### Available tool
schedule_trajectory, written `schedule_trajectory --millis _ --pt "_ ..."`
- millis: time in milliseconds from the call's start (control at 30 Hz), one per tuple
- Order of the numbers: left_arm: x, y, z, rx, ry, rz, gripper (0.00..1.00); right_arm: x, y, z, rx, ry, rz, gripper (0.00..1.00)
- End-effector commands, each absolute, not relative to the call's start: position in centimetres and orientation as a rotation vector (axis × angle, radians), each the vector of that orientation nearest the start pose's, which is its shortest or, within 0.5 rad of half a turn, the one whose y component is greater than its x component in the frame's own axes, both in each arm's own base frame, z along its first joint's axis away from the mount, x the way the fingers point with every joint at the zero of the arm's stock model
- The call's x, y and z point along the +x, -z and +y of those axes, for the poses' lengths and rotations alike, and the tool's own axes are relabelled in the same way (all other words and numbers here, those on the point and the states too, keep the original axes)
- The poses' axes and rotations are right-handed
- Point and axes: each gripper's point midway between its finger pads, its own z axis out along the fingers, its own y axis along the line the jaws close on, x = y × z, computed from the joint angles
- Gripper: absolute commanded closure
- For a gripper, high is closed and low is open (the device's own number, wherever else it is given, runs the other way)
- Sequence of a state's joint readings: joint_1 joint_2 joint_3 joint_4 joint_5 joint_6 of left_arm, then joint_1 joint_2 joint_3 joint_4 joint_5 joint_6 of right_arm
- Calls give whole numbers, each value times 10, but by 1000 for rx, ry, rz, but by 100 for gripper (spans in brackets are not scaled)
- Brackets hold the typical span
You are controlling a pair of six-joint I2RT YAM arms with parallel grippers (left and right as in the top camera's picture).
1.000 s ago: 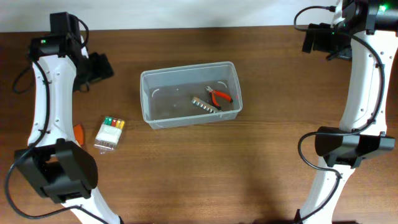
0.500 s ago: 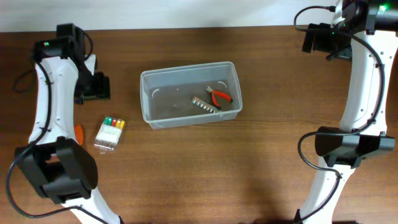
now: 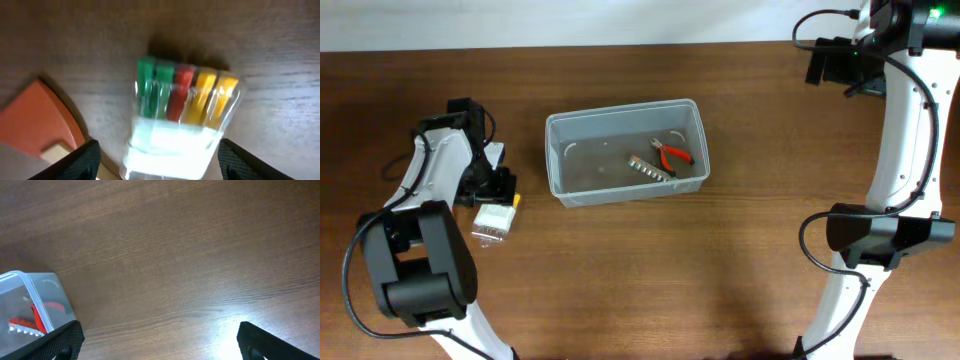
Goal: Pack container
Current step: 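Lower the left gripper over the clear marker case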
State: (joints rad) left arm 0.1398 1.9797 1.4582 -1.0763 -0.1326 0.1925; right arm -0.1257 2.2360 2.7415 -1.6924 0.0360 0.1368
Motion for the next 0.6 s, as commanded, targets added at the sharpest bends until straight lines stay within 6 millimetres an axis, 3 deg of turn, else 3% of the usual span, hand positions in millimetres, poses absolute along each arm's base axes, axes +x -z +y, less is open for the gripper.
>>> schedule_trajectory --millis 0,333,567 --pt "359 -45 76 200 -224 3150 23 453 -275 -65 389 37 2704 1" --pt "364 -44 77 188 -235 3129 23 453 -275 -65 389 37 2704 1" --pt "352 -27 75 181 -228 3155 23 453 -275 -65 389 37 2705 2"
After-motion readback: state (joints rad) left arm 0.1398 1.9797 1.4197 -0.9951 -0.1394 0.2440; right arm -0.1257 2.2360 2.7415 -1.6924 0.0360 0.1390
